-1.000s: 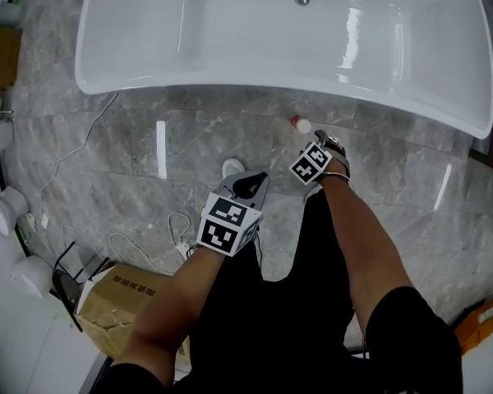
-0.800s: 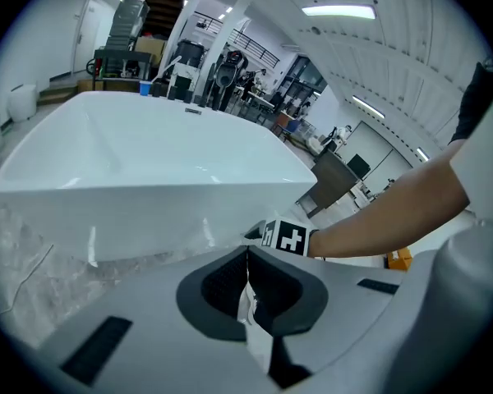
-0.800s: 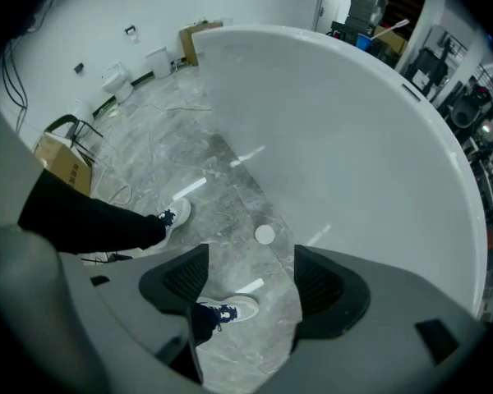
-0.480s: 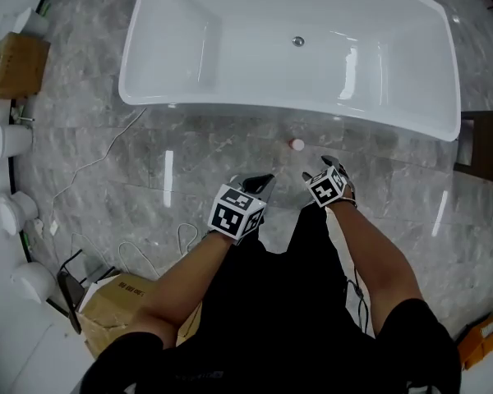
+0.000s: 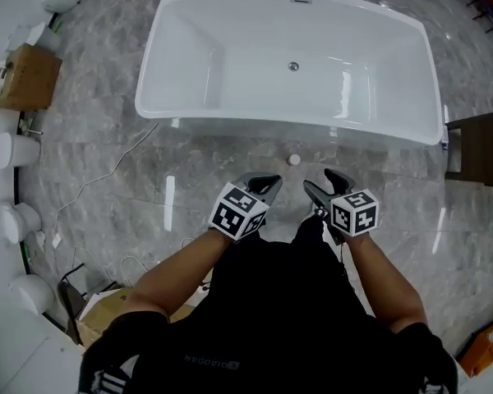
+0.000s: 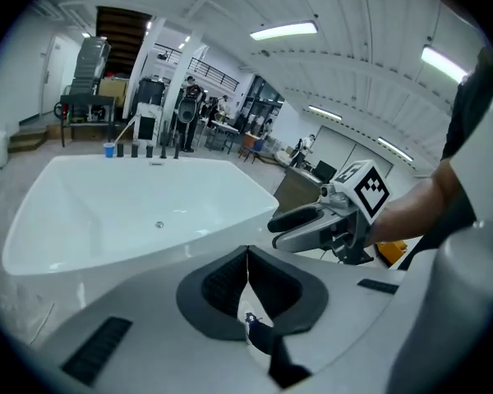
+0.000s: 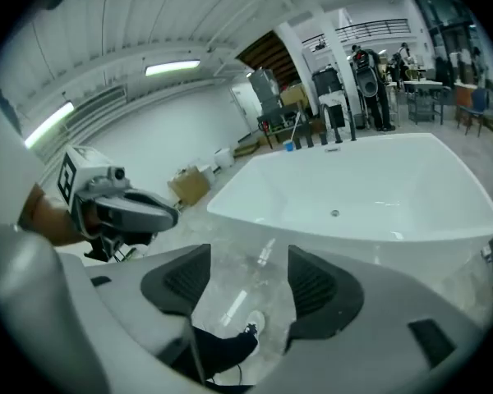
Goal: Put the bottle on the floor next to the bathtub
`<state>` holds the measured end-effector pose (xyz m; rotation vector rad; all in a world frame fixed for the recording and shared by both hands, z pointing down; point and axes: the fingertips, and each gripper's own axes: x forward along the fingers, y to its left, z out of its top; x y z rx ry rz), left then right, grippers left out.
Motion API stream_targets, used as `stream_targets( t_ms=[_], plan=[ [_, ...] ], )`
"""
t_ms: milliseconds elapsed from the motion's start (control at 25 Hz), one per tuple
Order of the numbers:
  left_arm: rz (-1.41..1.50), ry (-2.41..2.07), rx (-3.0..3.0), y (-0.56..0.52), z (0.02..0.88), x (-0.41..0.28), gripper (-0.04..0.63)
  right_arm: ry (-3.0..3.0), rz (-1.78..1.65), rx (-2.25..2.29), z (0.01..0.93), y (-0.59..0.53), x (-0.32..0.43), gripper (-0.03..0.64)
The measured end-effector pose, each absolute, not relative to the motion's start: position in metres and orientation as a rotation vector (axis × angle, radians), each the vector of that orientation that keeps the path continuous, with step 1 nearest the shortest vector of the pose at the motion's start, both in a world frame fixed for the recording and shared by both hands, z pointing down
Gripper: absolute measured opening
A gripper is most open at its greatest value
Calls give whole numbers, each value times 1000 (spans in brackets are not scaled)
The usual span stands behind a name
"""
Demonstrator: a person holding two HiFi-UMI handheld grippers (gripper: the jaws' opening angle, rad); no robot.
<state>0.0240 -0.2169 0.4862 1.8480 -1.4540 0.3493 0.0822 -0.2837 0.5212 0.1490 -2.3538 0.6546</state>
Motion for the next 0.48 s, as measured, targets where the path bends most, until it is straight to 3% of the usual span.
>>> stream_targets(
  t_ms=[120,160,200,480],
  plan=[
    [315,-1480,1909,-220,457,23,17,-2449,707,248,476,-287,88,283],
    [302,-1489,1929,-220,449,22,17,-2476,710,299,464,-288,91,129],
    [291,-1494,1944,-219,443,22,17,-2501,714,343,453,-289,94,70],
    [327,-1402,2044,-188,436,11,17,-2609,761,462,417,-262,90,37]
  ],
)
